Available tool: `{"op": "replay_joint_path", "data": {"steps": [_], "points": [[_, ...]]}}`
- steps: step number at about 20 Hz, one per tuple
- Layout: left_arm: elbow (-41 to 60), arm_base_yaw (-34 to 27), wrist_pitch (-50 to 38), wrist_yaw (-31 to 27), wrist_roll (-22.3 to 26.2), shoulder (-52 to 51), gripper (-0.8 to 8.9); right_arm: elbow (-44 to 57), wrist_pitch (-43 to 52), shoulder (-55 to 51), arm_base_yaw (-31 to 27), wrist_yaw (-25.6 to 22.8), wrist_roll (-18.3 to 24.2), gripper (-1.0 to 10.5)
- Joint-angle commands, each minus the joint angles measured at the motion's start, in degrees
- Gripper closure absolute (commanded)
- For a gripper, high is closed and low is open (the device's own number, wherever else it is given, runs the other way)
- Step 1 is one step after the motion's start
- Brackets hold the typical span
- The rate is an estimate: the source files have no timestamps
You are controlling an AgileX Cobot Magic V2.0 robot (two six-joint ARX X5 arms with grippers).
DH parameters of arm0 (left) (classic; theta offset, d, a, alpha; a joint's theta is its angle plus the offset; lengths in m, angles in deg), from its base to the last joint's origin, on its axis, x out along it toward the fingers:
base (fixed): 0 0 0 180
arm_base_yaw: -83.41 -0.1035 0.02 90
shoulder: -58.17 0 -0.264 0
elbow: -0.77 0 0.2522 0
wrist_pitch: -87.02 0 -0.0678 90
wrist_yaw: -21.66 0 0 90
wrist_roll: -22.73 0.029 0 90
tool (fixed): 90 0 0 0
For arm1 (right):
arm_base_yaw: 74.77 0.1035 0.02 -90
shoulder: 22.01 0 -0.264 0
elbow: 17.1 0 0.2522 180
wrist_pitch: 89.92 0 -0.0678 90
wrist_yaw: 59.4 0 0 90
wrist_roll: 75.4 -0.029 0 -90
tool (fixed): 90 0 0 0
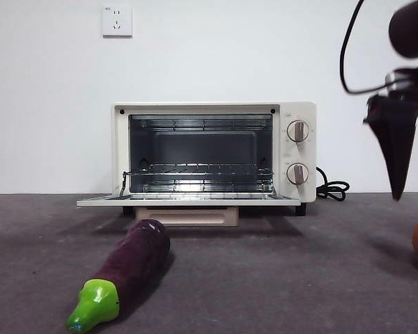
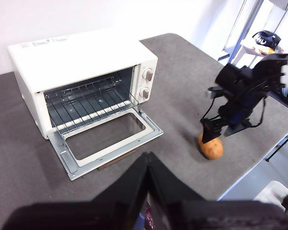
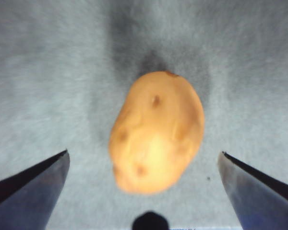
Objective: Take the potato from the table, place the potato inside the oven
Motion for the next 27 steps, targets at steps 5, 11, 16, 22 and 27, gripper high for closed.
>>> {"op": "replay_joint_path", "data": {"steps": [5,11,16,22,27], "points": [[0.55,0.15,-0.09,0.02,-0.61,-0.48,8.20,0.59,2.14,6.62,0.09,-0.22,-1.07,3.1],[0.57,0.15,-0.09,0.00,-0.55,-0.44,8.20,0.81,3.15,8.63,0.09,-0.24,-0.85,8.2],[0.57,0.15,-0.09,0.02,-0.33,-0.42,8.20,0.79,2.95,8.24,0.24,0.98,0.20,9.2],[0.57,0.15,-0.09,0.04,-0.35,-0.42,8.19,-1.95,4.61,-1.05,1.77,26.67,3.61,9.2],[0.57,0.15,-0.09,0.04,-0.37,-0.42,8.19,-8.85,13.68,-3.82,6.36,26.21,3.21,9.1]]}}
